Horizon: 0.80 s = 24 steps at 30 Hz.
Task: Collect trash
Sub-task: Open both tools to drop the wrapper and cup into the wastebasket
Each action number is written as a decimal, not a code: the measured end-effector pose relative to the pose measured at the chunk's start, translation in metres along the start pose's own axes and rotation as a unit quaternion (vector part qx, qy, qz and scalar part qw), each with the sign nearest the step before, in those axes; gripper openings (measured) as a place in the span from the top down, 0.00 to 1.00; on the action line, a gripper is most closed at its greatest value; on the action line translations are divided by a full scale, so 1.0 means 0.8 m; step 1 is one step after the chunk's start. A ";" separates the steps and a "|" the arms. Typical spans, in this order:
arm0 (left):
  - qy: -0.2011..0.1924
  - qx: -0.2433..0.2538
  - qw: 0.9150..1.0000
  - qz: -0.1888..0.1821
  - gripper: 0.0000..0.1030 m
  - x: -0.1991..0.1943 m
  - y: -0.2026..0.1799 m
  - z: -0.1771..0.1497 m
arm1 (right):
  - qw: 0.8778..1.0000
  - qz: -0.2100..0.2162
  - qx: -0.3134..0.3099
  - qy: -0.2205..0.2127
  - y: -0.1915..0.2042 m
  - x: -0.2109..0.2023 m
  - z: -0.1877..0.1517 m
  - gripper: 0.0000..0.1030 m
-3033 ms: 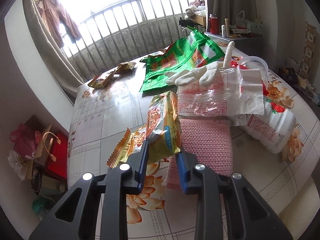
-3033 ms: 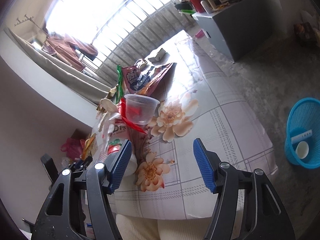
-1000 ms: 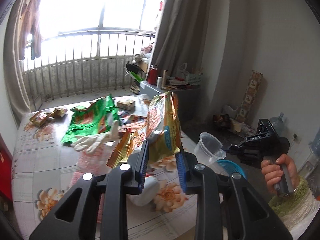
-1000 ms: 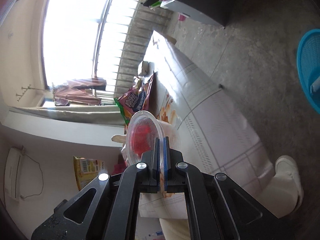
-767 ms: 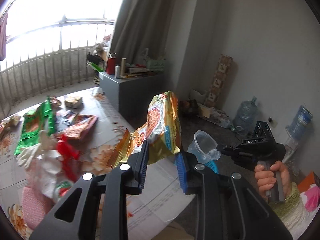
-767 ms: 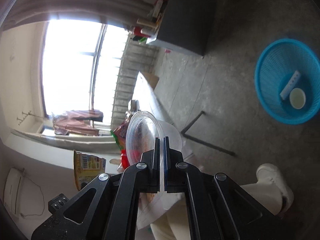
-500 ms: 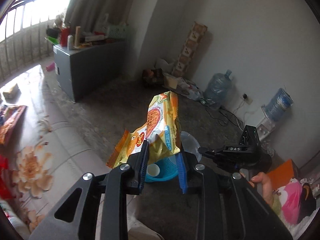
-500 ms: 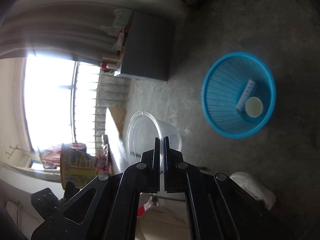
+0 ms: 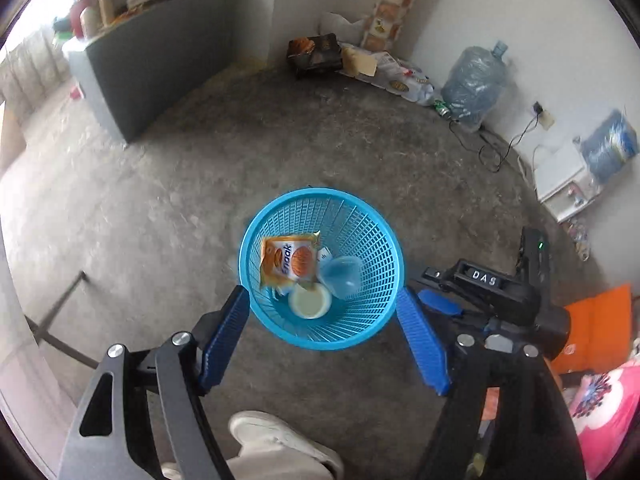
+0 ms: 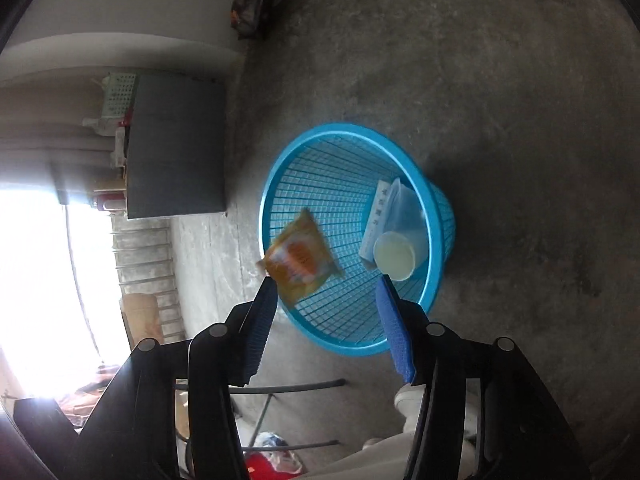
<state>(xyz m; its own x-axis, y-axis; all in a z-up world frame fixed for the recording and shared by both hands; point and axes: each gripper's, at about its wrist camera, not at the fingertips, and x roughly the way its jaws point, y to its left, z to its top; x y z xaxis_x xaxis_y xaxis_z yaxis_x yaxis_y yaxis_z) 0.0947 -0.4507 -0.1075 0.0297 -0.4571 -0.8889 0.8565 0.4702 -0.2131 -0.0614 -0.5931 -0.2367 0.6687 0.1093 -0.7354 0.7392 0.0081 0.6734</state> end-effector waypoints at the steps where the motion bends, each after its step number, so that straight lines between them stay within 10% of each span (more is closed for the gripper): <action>1: -0.006 -0.005 1.000 -0.002 0.27 -0.008 0.008 -0.003 | 1.000 0.002 -0.007 -0.001 0.000 -0.003 -0.005 0.51; 11: -0.088 -0.005 0.996 -0.018 0.22 -0.106 0.028 -0.035 | 0.987 -0.046 -0.145 -0.044 0.057 -0.050 -0.053 0.45; 24: -0.157 -0.053 0.986 -0.033 0.10 -0.279 0.077 -0.154 | 0.898 -0.089 -0.413 -0.118 0.199 -0.122 -0.191 0.08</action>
<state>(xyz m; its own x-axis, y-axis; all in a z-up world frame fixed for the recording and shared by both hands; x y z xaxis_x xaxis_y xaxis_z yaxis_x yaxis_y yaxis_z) 0.0775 -0.2264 0.0277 0.1489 -0.6924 -0.7060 0.8036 0.5007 -0.3217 -0.0212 -0.4505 -0.0466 0.6160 -0.1809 -0.7667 0.5901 0.7507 0.2970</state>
